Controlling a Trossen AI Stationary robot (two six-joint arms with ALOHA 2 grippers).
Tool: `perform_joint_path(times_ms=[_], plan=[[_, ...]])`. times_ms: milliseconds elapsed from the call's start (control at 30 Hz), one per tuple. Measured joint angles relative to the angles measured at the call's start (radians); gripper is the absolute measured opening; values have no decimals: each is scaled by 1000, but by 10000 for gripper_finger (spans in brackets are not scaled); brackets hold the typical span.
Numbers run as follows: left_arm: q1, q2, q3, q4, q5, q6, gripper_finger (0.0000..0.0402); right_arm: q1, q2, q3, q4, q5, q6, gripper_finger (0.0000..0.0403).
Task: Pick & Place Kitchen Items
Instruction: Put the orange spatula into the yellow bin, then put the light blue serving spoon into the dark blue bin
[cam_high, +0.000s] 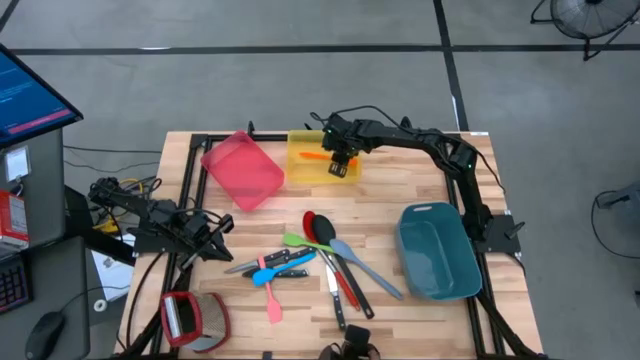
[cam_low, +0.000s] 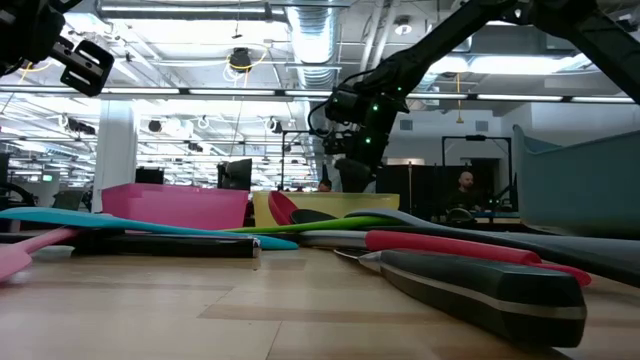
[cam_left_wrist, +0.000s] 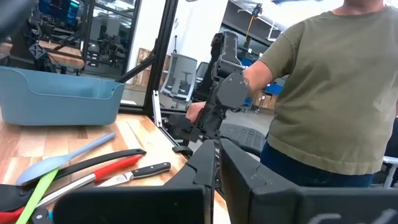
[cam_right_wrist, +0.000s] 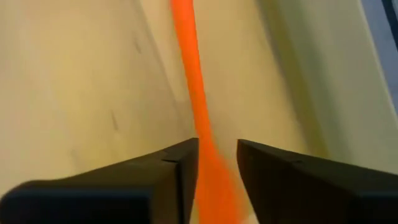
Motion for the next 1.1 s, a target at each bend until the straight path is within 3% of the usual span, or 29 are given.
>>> perform_joint_path(times_ms=[233,367,567,767,967,1100], plan=[[0,0,0,6,0,0,8,0,-84,0,-42,-2,-1,212],[0,0,0,6,0,0,8,0,-184,0,-66,-2,0,235],[0,0,0,6,0,0,8,7,-327,0,-197,59,65,219],[0,0,0,8,0,0,8,43,-385,-49,-355,60,146,191],[0,0,0,8,0,0,8,165,-464,-120,-372,-134,208,167],[0,0,0,9,0,0,8,307,-511,-149,-397,-161,329,158]])
